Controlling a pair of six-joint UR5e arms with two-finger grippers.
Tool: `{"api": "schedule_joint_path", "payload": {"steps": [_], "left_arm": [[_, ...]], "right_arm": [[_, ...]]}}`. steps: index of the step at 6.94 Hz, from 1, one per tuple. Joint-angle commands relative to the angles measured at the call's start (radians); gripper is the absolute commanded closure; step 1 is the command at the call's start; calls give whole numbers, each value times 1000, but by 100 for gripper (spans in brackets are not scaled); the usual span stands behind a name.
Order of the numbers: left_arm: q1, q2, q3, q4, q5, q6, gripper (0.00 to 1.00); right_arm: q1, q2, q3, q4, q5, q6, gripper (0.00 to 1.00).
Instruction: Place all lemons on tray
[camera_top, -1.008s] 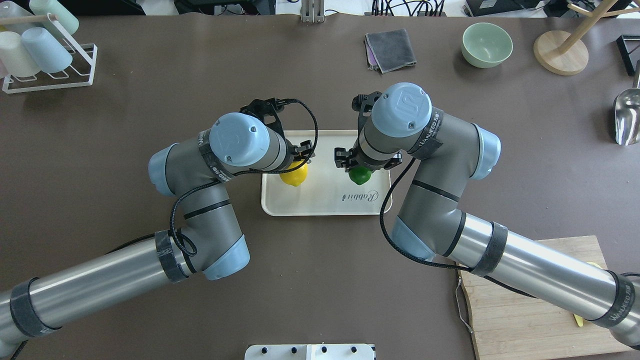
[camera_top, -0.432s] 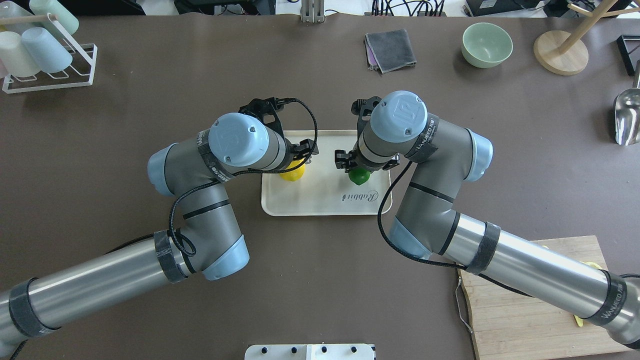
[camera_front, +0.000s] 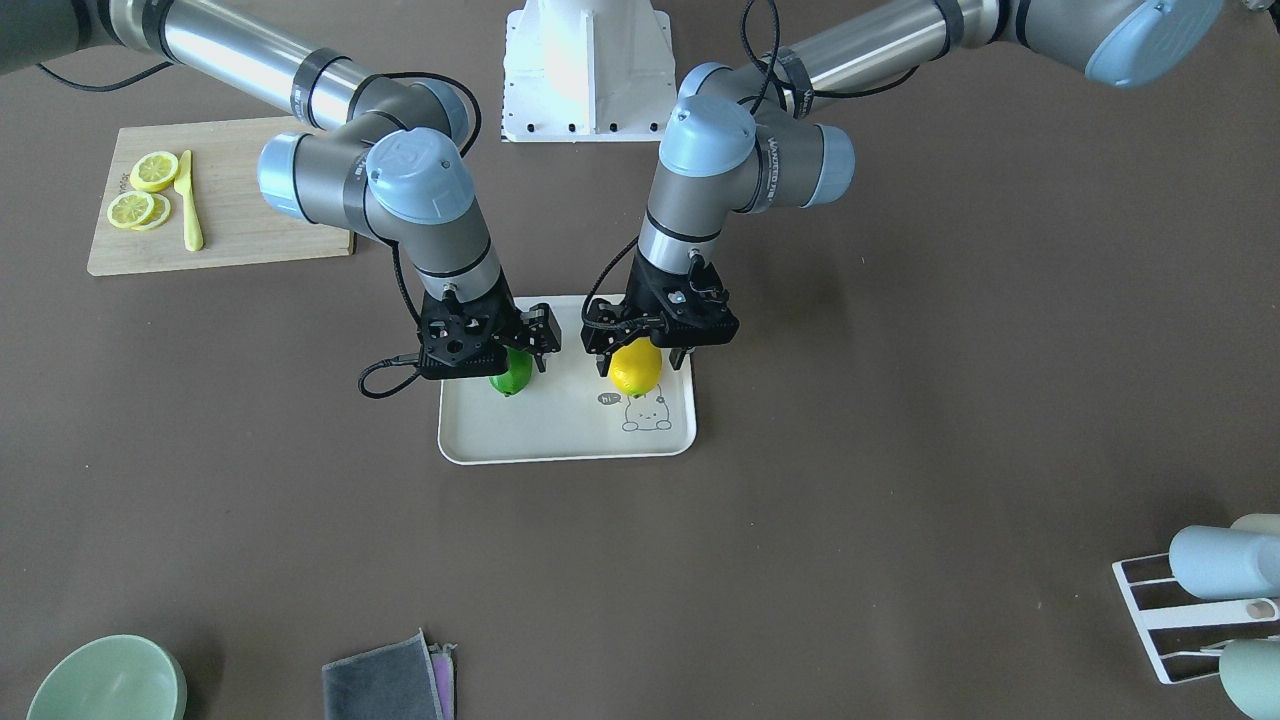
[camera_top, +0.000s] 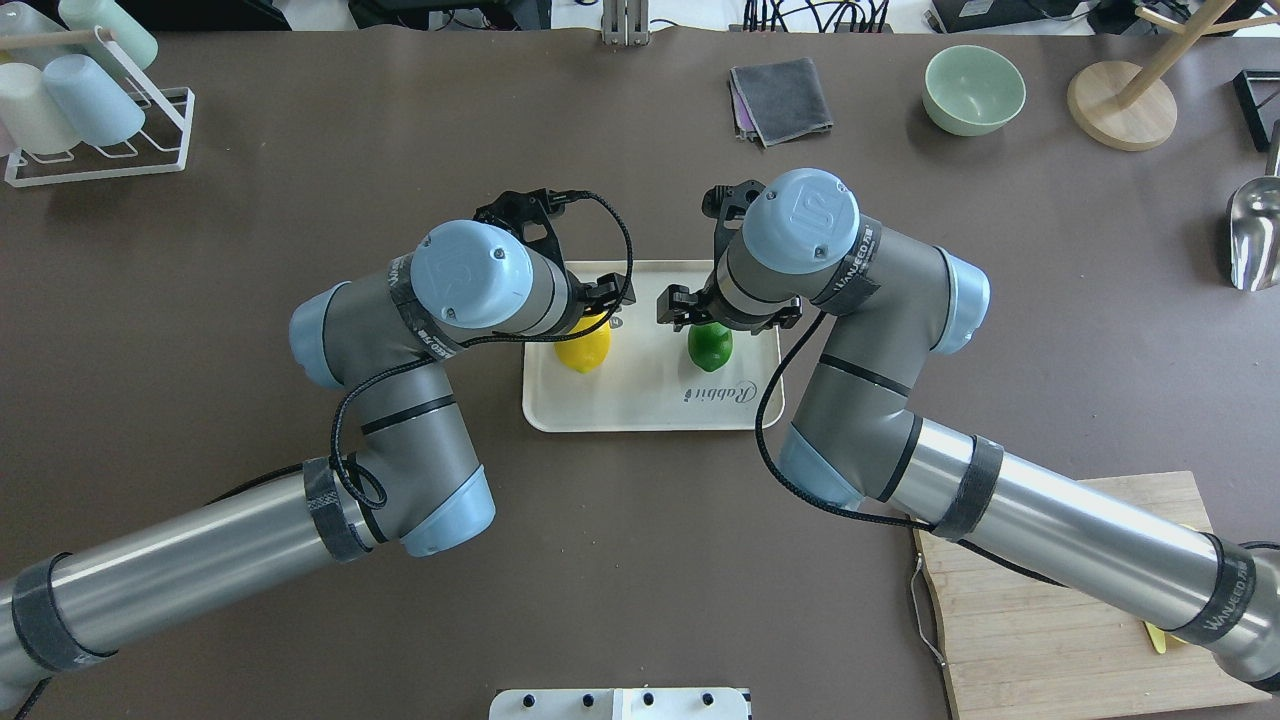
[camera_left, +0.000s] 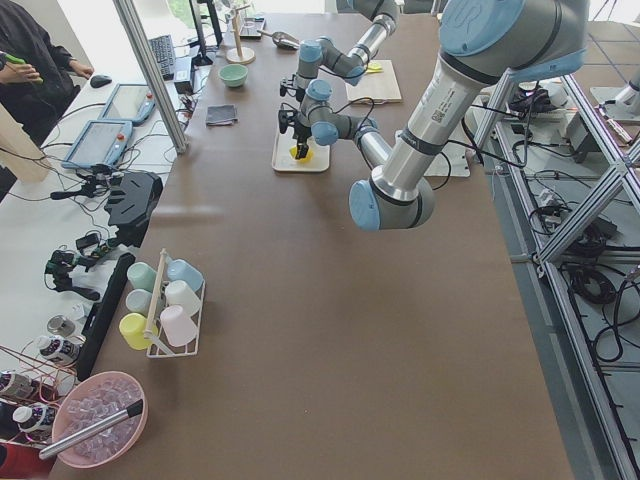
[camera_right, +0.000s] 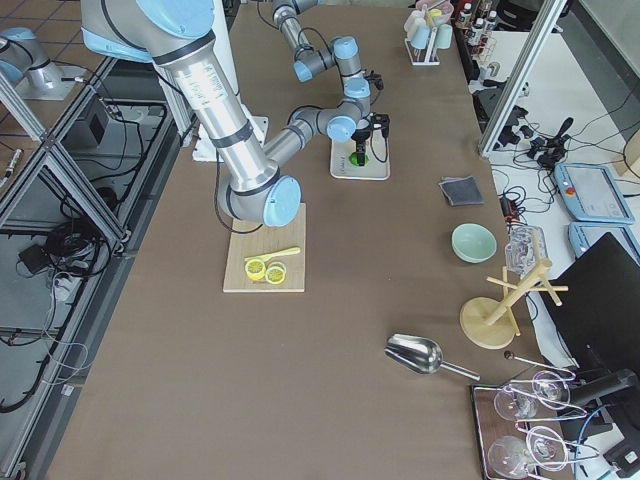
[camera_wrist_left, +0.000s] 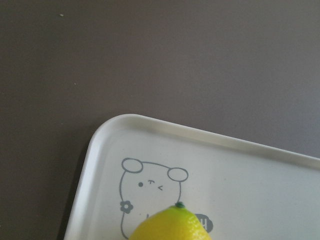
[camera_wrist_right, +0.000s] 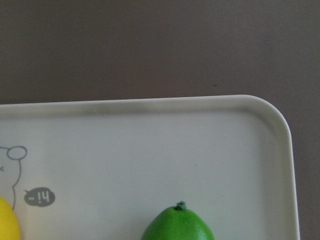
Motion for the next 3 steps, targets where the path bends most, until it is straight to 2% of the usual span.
{"api": "schedule_joint_path", "payload": {"steps": [1, 2, 3], "left_arm": [[-76, 62, -75, 1, -33, 126, 3], [-158, 130, -122, 1, -88, 271, 3], [-261, 177, -132, -3, -179, 406, 3]], "right_arm": [[53, -4, 41, -13, 20, -17, 0], [108, -19, 49, -11, 44, -57, 0], [162, -80, 70, -4, 52, -165, 0]]}}
